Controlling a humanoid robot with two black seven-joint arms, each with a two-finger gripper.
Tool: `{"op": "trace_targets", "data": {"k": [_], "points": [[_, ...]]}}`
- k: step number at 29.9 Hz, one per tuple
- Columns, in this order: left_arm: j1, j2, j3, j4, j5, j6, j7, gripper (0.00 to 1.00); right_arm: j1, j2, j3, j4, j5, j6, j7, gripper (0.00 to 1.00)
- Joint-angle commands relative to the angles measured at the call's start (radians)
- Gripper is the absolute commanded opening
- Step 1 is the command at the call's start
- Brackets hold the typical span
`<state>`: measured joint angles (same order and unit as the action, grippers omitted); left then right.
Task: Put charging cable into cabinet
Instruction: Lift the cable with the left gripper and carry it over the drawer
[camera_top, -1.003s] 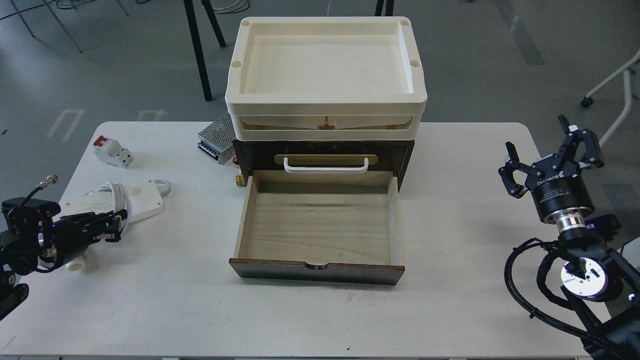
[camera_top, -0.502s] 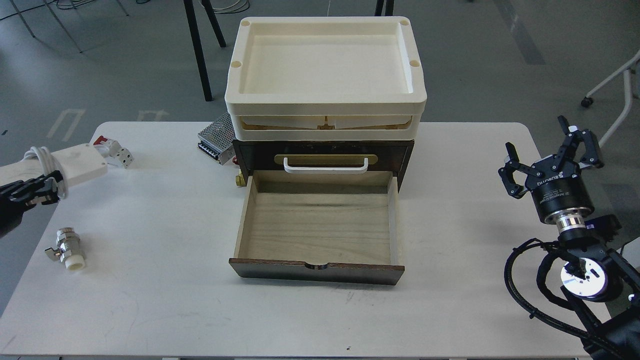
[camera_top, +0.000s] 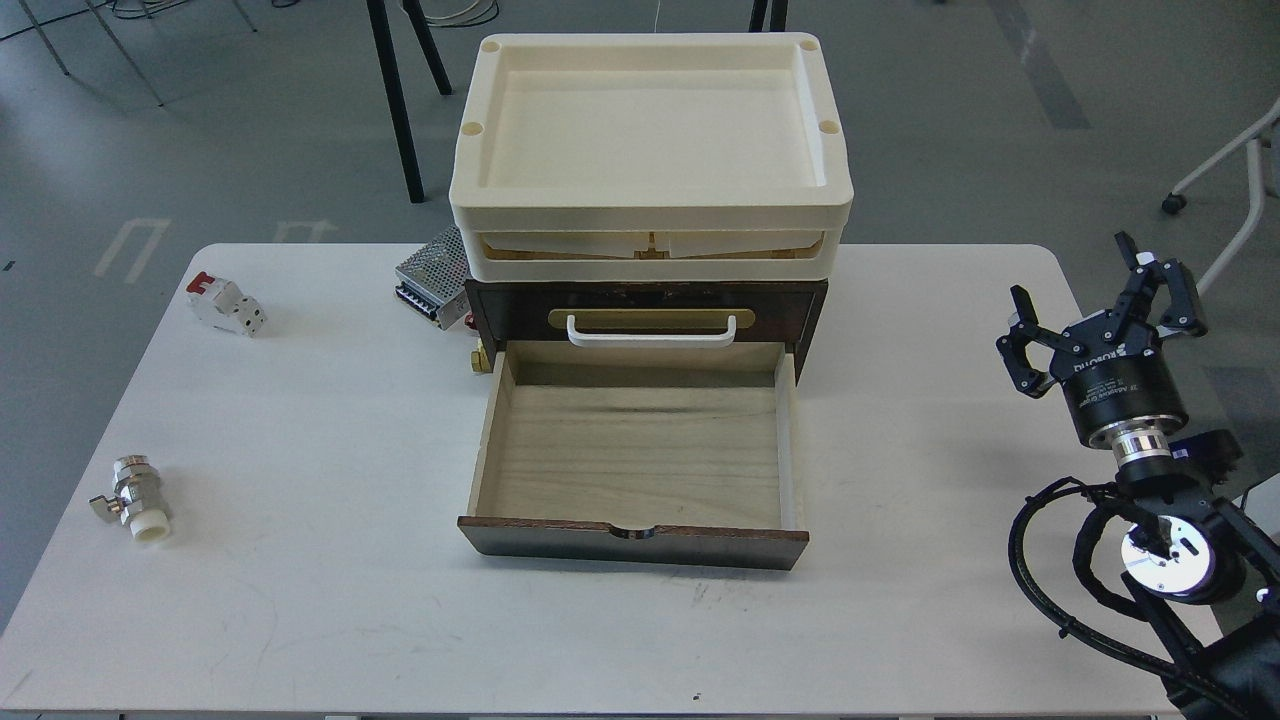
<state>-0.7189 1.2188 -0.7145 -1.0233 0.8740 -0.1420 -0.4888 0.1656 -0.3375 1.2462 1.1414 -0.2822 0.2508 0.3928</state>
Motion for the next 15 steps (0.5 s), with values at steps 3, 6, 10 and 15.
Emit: {"op": "trace_targets", "data": {"k": [3, 6, 10, 15], "points": [[-0.189, 0.031, -0.028, -0.199, 0.019, -0.100, 0.000, 0.01, 0.000, 0.000, 0.001, 0.000, 0.000, -0.004, 0.000, 0.99], [-0.270, 0.027, -0.031, -0.318, 0.097, -0.149, 0.000, 0.02, 0.000, 0.000, 0.001, 0.000, 0.000, -0.005, 0.000, 1.00], [-0.344, 0.005, -0.029, -0.470, 0.195, -0.195, 0.000, 0.02, 0.000, 0.000, 0.001, 0.000, 0.000, -0.005, 0.000, 0.99], [-0.372, -0.074, -0.029, -0.607, 0.324, -0.263, 0.000, 0.02, 0.000, 0.000, 0.001, 0.000, 0.000, -0.005, 0.000, 1.00]]}}
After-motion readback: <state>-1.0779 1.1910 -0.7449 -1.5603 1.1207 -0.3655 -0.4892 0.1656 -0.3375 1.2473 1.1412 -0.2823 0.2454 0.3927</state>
